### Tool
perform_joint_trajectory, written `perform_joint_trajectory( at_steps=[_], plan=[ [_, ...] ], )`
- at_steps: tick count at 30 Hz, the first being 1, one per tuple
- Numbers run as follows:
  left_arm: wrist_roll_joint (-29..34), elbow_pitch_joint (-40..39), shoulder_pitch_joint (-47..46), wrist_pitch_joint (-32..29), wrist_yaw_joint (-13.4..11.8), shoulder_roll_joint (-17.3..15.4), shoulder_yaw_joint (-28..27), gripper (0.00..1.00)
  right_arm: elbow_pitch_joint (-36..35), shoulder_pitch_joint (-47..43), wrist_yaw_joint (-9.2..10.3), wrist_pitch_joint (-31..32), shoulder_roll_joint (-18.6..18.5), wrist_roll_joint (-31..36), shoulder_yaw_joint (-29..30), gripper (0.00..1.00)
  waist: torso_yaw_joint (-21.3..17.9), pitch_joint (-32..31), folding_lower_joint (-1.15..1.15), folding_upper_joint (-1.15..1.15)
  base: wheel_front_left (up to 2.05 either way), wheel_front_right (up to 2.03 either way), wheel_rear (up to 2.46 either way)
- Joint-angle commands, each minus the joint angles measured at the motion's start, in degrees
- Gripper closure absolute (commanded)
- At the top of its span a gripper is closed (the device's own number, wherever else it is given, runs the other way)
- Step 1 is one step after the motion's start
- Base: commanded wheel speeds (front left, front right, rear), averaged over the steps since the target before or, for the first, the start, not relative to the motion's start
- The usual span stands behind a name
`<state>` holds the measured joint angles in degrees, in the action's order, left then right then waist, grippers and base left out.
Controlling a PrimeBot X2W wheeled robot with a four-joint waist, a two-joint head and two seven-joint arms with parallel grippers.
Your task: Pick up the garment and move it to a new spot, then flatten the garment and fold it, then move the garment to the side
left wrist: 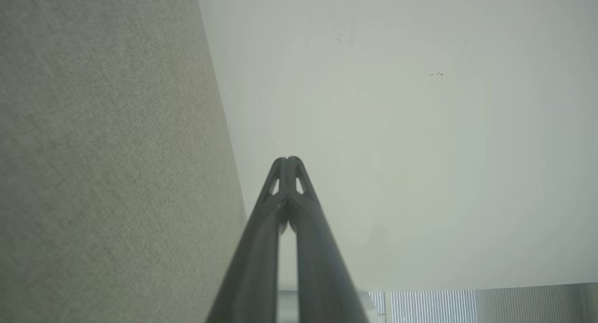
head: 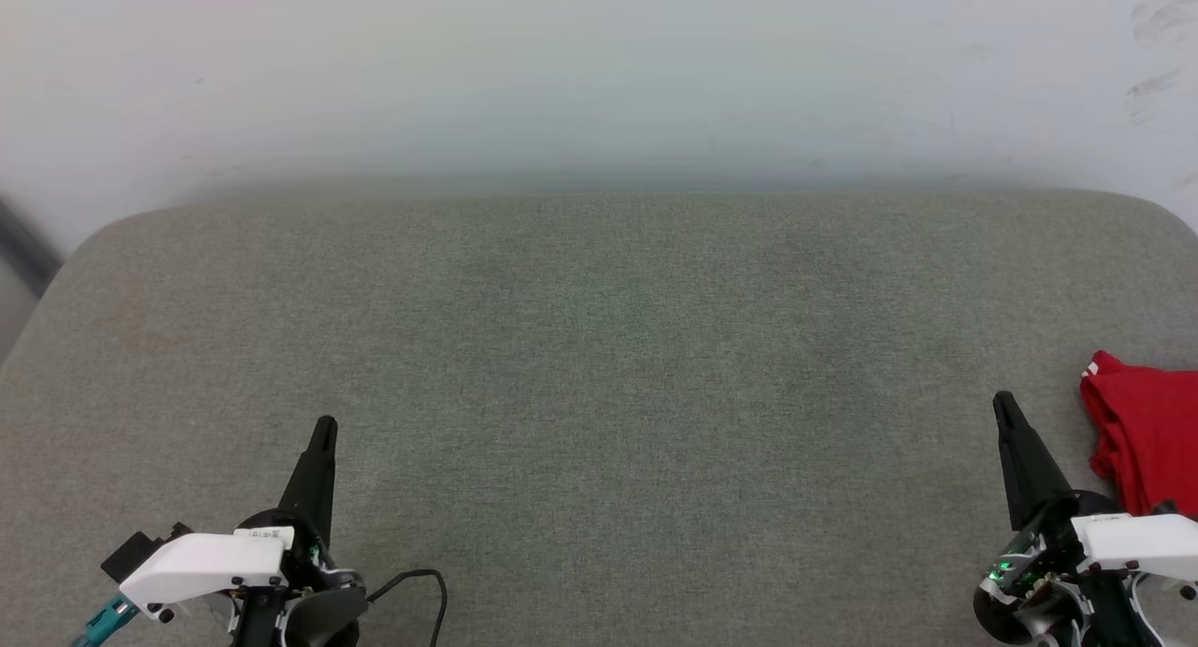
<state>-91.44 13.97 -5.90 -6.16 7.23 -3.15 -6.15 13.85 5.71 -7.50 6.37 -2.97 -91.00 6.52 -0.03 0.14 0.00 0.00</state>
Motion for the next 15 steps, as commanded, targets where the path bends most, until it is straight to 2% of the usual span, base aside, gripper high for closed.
perform_joint_trajectory(
  at_steps=[1,15],
  plan=[
    [-0.8,0.1,-0.5,-0.3,0.4,0.2,-0.4,1.00,0.3,0.9,0.02,0.2,0.2,-1.0,0.1,1.00,0.0,0.0,0.00,0.00,0.00,0.00,0.00],
    [-1.1,0.2,-0.6,-0.5,0.4,0.3,-0.5,1.00,0.3,0.9,0.02,0.2,0.2,-1.5,0.1,1.00,0.0,0.0,0.00,0.00,0.00,0.00,0.00]
  ],
)
